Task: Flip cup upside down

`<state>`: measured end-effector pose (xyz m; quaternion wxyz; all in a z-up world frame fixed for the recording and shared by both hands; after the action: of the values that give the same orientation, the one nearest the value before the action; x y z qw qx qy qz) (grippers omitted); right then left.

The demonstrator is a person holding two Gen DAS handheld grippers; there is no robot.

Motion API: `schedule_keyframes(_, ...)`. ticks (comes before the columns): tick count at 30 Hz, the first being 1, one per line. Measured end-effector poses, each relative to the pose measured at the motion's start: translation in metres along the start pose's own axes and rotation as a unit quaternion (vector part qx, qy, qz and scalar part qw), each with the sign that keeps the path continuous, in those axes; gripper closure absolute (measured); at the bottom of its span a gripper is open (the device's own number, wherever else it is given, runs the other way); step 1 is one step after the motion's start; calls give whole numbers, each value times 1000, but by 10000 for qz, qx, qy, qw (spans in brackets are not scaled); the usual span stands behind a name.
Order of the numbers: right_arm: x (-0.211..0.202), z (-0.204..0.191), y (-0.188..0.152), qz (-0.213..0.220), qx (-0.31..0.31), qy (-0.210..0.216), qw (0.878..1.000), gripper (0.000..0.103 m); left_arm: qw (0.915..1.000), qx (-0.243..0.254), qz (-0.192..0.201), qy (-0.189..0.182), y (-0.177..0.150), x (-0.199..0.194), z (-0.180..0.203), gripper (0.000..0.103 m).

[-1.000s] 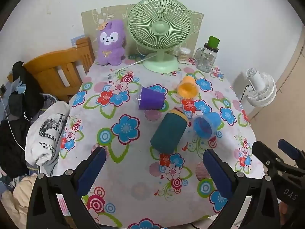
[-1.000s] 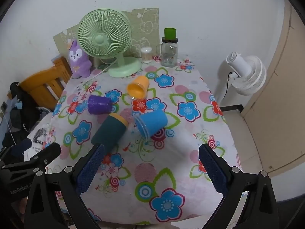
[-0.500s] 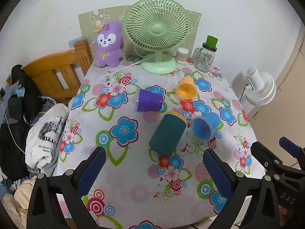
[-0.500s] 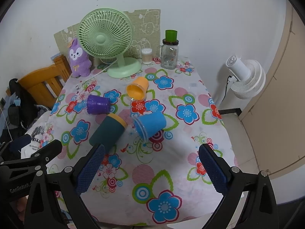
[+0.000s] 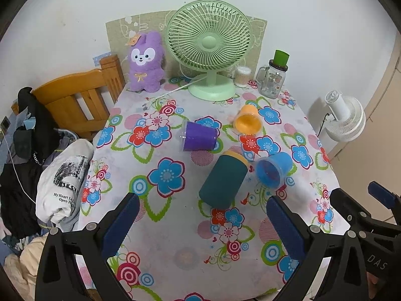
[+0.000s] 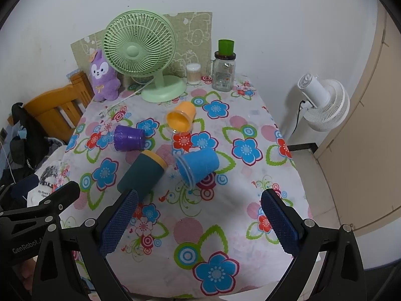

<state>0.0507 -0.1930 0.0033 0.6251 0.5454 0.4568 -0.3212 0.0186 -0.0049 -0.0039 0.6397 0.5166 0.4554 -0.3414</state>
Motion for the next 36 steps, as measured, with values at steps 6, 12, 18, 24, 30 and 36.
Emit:
schedule_keyframes(6,1,-1,2,-17,13,13,10000,3,10000,12,6,42,0,0,1,1)
schedule_keyframes(12,1,-1,2,-14,6,4,10000,3,10000,21,34,85,0,-1,1,1)
schedule_keyframes(18,2,-2,5,-69,-10,34,10000,4,10000,23,-3,74,2,0,1,1)
schedule_keyframes(24,4,-12,15,-66,-305,131,9994,4,9999,128,-59,-7,9,4,-4,1)
schedule_keyframes(30,9,-20,26,-118,-356,299,9989,4,9993,338,-125,-51,21,9,-12,1)
schedule_keyframes(36,25,-33,43,-255,-561,385,9974,4,9987,439,-236,-110,38,24,-22,1)
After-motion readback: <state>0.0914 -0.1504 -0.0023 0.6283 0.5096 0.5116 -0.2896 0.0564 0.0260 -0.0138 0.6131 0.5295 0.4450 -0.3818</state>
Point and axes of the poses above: each gripper's, at about its wrist camera, not at the fingertips, and x roughly the way its jaws point, z to its right, y to its top, the point moved 1 cm from there along x, roughly the way its jaws point, and after that the axes turned 14 degrees about -z, right-handed, at the moved point
